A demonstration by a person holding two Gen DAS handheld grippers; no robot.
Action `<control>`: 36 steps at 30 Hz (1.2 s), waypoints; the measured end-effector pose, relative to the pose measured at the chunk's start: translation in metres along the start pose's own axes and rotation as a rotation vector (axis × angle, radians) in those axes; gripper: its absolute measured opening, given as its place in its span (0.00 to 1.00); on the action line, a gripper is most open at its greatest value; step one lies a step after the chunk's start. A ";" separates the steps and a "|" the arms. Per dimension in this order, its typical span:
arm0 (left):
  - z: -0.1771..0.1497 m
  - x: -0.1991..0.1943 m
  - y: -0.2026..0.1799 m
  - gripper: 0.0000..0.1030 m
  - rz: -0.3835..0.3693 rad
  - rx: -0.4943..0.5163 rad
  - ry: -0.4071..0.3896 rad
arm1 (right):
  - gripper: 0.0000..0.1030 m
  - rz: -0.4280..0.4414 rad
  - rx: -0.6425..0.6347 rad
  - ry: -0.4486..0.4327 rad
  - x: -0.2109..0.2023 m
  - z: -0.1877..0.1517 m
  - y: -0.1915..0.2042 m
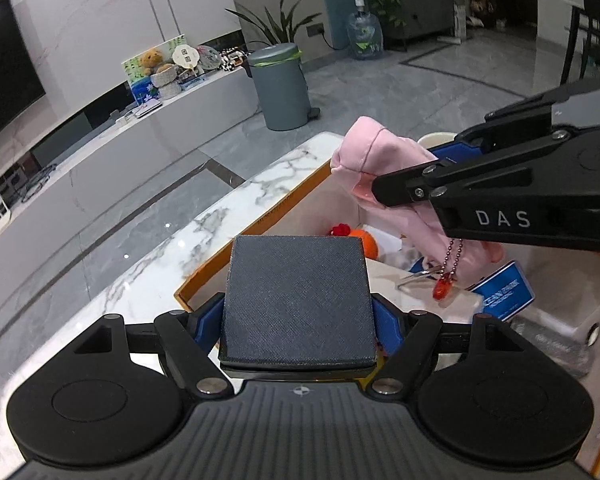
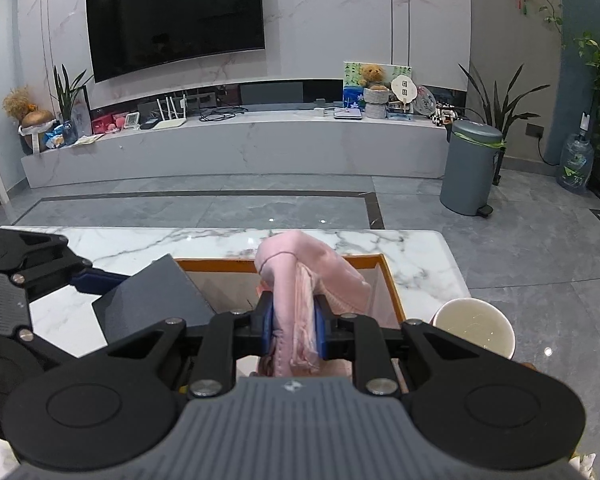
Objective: Organize objects
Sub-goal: 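Lower and release the gray box with the left tool while the right tool releases the backpack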
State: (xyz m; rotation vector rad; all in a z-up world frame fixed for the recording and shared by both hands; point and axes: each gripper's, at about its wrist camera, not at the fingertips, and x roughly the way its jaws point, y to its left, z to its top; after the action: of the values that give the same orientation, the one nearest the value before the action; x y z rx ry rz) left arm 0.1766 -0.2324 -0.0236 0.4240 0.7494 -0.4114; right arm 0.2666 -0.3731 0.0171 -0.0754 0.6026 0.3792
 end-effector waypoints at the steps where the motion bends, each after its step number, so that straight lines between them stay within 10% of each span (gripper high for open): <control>1: 0.001 0.002 -0.002 0.84 0.003 0.009 0.004 | 0.21 -0.004 -0.002 0.001 0.002 -0.001 0.000; 36: 0.009 0.049 -0.018 0.85 0.080 0.099 0.142 | 0.23 -0.022 -0.039 0.094 0.051 -0.015 0.006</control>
State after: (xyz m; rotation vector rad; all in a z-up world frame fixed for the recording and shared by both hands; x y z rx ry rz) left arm 0.2052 -0.2622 -0.0571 0.5792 0.8491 -0.3466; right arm 0.2952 -0.3537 -0.0235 -0.1379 0.6870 0.3680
